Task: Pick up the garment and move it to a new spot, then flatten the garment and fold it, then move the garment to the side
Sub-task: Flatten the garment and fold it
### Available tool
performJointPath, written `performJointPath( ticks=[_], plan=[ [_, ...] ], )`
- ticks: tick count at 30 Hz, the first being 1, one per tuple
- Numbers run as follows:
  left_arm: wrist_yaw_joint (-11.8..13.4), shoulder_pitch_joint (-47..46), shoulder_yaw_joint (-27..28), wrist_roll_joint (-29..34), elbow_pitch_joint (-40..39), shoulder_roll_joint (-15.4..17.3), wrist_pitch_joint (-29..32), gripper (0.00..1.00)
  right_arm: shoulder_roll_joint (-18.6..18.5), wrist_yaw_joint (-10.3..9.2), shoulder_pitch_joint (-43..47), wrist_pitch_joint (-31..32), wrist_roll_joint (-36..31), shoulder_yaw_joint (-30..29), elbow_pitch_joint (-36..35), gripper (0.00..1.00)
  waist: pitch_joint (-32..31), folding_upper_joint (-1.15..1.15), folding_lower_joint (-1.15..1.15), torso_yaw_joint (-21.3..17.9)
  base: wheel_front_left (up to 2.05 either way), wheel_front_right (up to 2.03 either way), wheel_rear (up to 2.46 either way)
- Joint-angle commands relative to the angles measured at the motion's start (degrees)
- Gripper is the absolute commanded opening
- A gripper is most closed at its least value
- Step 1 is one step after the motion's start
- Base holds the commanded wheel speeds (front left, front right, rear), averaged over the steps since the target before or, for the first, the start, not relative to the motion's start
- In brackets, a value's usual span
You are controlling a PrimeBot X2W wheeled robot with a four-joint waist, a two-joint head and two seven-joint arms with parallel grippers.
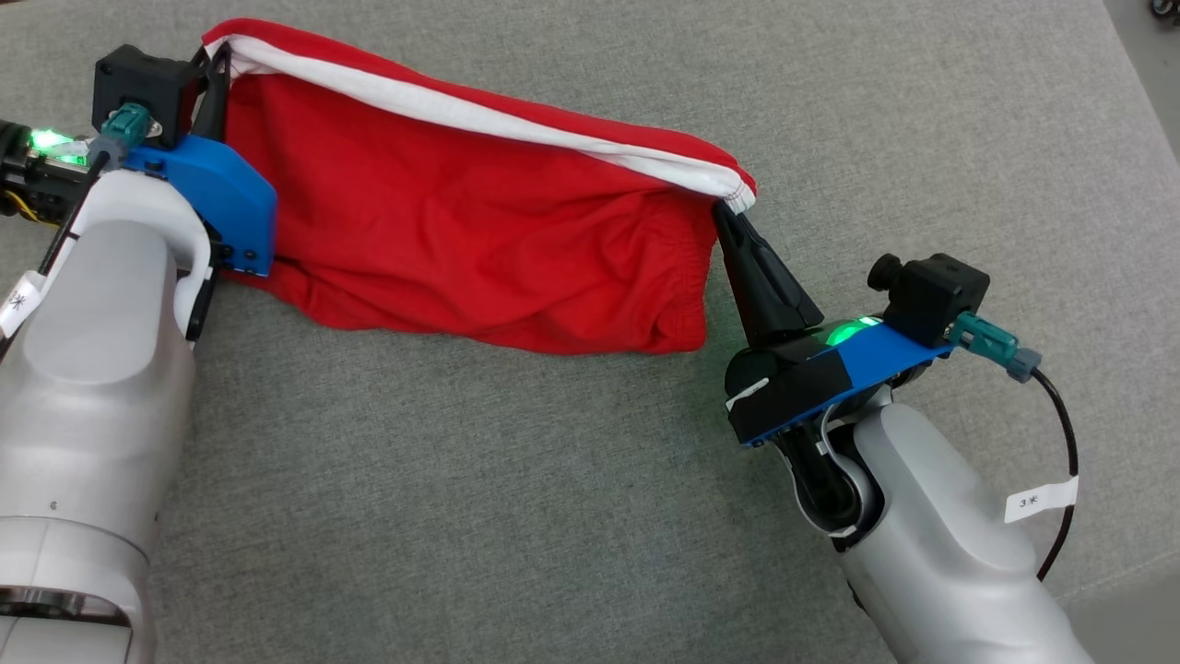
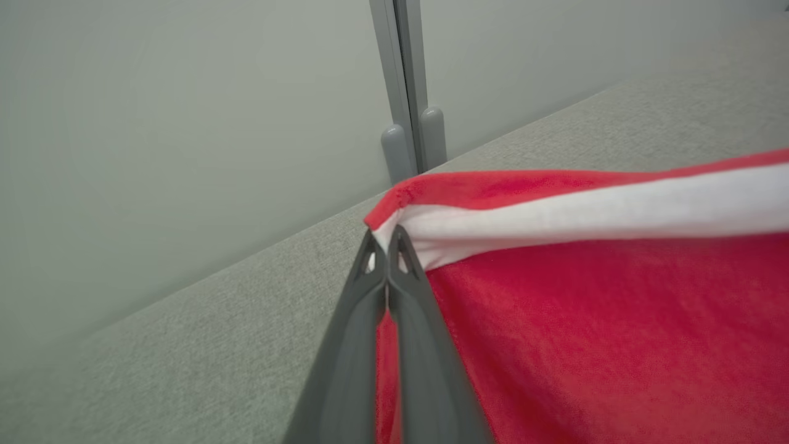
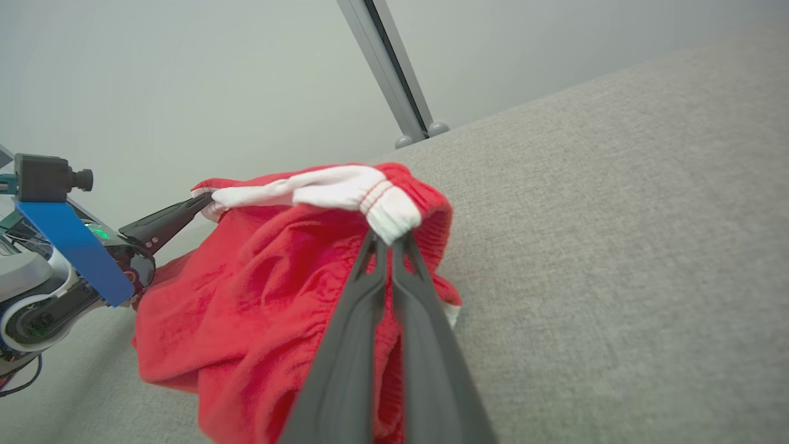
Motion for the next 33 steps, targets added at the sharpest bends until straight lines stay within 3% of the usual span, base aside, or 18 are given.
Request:
performJointPath(
  ticks=[1, 2, 3, 4, 5, 10, 22, 33],
  plan=[
    [-0.02, -0.94, -0.32, -0.34, 0.44, -0.32, -0.12, 0.0, -0.07, 0.01, -0.58, -0.19, -0.27, -0.35, 0.25, 0.0, -0.1, 0.0, 0.01, 0.21, 0.0, 0.0, 0.0],
    [-0.02, -1.01, -0.42, -0.43, 0.77, -0.58, -0.32, 0.0, -0.07, 0.01, -0.61, -0.19, -0.54, -0.56, 0.54, 0.0, -0.26, 0.0, 0.01, 0.36, 0.0, 0.0, 0.0],
    [-0.02, -1.02, -0.46, -0.55, 0.96, -0.76, -0.48, 0.29, -0.08, 0.01, -0.61, -0.19, -0.62, -0.69, 0.73, 0.28, -0.39, 0.0, 0.01, 0.51, 0.0, 0.0, 0.0],
    [0.1, -0.91, -0.26, -0.94, 0.99, -0.87, -0.9, 0.67, -0.08, 0.01, -0.59, -0.19, -1.06, -1.12, 0.93, 0.79, -0.63, 0.0, 0.01, 0.7, 0.0, 0.0, 0.0],
    [0.24, -0.69, -0.09, -1.12, 0.99, -0.9, -1.34, 1.0, -0.08, 0.01, -0.46, -0.19, -1.39, -1.43, 1.05, 1.0, -0.89, 0.0, 0.01, 0.85, 0.0, 0.0, 0.0],
    [0.33, 2.92, 1.34, -3.54, 0.93, -2.63, -2.84, 1.0, -0.09, 0.01, 2.38, -0.18, -4.43, -5.11, 0.97, 1.0, -3.4, 0.0, 0.01, 1.89, 0.0, 0.0, 0.0],
    [3.3, 15.67, 5.78, -8.33, -5.11, -6.12, -3.24, 1.0, -0.08, 0.01, 11.36, -0.19, -13.47, -14.91, -1.76, 1.0, -8.01, 0.0, 0.01, 3.1, 0.0, 0.0, 0.0],
    [6.64, 15.28, 7.65, -9.17, -1.87, -5.76, -3.26, 1.0, -0.08, 0.01, 12.71, -0.19, -13.98, -15.6, -1.63, 1.0, -7.12, 0.0, 0.01, 2.21, 0.0, 0.0, 0.0]
  ],
)
